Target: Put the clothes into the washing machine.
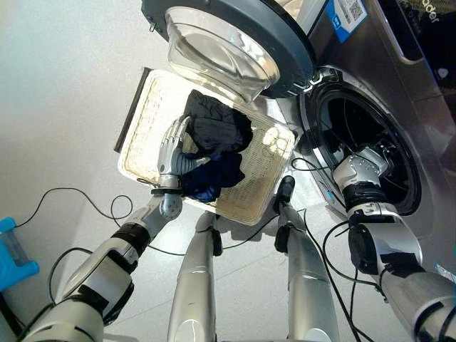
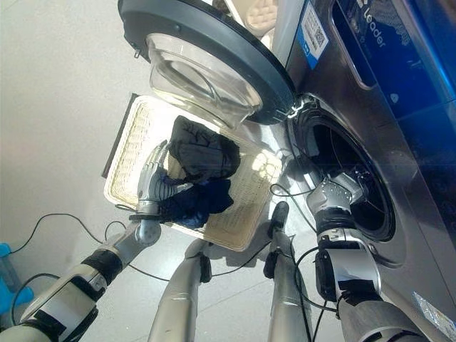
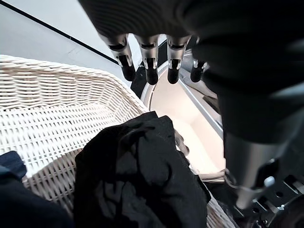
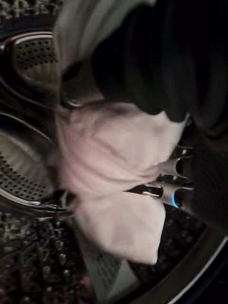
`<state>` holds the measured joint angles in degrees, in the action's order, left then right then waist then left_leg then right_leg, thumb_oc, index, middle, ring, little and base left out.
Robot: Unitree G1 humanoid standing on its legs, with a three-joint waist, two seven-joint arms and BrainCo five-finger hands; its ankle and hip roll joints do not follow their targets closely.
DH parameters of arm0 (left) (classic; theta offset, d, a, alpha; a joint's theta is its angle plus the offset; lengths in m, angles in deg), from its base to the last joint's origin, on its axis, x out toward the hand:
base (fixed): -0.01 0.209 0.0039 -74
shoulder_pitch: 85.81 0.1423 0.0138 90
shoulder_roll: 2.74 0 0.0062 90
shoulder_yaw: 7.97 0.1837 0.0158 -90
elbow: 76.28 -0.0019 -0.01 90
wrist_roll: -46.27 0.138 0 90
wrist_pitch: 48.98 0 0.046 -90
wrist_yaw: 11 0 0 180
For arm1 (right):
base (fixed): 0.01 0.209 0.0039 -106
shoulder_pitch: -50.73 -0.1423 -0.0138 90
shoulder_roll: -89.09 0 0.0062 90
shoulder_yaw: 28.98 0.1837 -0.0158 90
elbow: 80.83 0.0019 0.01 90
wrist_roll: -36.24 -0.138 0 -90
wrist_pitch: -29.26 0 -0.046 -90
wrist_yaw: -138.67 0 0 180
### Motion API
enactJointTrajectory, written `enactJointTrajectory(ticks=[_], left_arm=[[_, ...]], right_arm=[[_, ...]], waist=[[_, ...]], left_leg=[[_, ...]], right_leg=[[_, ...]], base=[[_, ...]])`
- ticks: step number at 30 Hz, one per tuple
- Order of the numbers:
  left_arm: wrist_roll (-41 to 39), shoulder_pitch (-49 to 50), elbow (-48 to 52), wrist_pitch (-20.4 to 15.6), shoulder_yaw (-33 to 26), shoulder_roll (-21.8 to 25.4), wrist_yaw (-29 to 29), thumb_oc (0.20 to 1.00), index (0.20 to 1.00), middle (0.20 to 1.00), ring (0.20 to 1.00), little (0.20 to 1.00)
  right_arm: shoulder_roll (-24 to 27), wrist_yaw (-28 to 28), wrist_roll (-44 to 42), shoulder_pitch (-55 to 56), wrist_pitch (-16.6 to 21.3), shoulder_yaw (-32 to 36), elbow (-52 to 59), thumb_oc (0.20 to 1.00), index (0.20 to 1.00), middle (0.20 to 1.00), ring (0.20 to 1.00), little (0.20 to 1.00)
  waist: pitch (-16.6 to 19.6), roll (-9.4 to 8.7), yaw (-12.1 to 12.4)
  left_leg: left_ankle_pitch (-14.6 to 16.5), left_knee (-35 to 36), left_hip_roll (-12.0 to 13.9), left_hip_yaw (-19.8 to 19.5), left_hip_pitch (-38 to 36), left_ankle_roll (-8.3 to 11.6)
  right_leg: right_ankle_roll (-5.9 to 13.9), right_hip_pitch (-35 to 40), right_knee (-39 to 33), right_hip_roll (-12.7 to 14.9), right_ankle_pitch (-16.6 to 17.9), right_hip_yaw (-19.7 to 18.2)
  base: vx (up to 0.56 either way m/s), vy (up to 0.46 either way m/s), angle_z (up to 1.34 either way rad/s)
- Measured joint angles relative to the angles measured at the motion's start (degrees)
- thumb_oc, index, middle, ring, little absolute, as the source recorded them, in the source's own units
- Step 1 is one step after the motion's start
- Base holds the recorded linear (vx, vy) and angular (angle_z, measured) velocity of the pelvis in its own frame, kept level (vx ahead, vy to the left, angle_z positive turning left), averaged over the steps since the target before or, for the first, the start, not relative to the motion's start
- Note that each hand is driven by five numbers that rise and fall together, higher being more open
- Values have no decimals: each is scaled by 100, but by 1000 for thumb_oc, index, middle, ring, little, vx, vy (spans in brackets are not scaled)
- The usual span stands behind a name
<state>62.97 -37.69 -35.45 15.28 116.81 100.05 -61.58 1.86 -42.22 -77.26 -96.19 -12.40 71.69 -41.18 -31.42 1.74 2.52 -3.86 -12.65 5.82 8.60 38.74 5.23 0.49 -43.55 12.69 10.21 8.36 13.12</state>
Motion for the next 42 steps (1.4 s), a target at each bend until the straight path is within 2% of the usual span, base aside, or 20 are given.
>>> enactJointTrajectory(ticks=[4,9,14,16,19,22,26,34,40,42], left_arm=[[1,-32,0,-12,4,10,42,1000,1000,1000,1000,1000],[5,-176,-5,74,27,11,202,1000,1000,1000,1000,1000],[54,-434,-279,978,575,67,640,1000,1000,1000,1000,1000],[43,-531,-463,1489,810,122,906,1000,1000,1000,1000,1000],[41,-664,-689,1980,971,156,1113,1000,1000,1000,1000,1000],[51,-850,-830,2394,1092,161,1234,1000,1000,1000,1000,1000],[259,-1215,-997,2727,1385,148,1350,1000,1000,1000,1000,1000],[960,-1981,-1327,3402,2257,161,1574,1000,1000,1000,1000,1000],[1257,-2124,-1480,3550,2503,170,1568,1000,1000,1000,1000,1000],[1615,-2215,-1508,3599,2667,200,1642,1000,1000,1000,1000,1000]], right_arm=[[43,-11,0,0,-113,-2,-148,1000,1000,1000,1000,1000],[265,-241,0,5,-571,-15,-408,1000,1000,1000,1000,1000],[405,-428,0,-12,-1037,-417,-898,1000,1000,1000,1000,1000],[488,-630,2,-7,-1303,-647,-1196,1000,1000,1000,1000,1000],[507,-838,1,17,-1432,-952,-1382,1000,1000,1000,1000,1000],[464,-1037,17,34,-1563,-963,-1342,1000,1000,1000,1000,1000],[441,-1246,26,81,-1685,-1047,-1300,1000,1000,1000,1000,1000],[226,-1562,26,213,-2015,-1336,-1035,1000,1000,1000,1000,1000],[1,-1859,27,495,-2056,-1611,-610,1000,1000,1000,1000,1000],[0,-1879,27,599,-2053,-1647,-520,1000,1000,1000,1000,1000]], waist=[[0,0,-20],[0,0,-20],[1,1,-34],[1,1,-43],[1,1,-74],[1,1,-167],[1,0,-188],[2,-3,-384],[6,-10,-489],[9,-16,-506]], left_leg=[[0,3,2,9,-1,0],[-1,8,2,12,-4,-2],[-3,15,1,28,-7,-4],[-7,40,-1,52,-6,-9],[-18,91,-8,81,1,-20],[-21,128,-9,82,8,-23],[-21,148,-9,84,51,-23],[-19,125,1,170,327,-23],[-15,142,3,221,342,-22],[-17,134,9,224,392,-22]], right_leg=[[0,-7,0,-2,1,-9],[0,-8,0,-4,2,-12],[1,-15,-2,-3,4,-19],[4,-37,-6,-3,7,-40],[5,-85,-8,-5,7,-67],[7,-91,-35,-8,7,-61],[11,-129,-58,-12,8,-55],[7,-460,-37,-26,28,-134],[12,-499,-49,-35,38,-170],[12,-538,-55,-41,47,-169]], base=[[0,0,0],[0,0,0],[0,0,0],[2,10,-2],[2,0,-2],[0,0,0],[0,0,0],[4,12,-3],[6,18,-1],[0,0,0]])
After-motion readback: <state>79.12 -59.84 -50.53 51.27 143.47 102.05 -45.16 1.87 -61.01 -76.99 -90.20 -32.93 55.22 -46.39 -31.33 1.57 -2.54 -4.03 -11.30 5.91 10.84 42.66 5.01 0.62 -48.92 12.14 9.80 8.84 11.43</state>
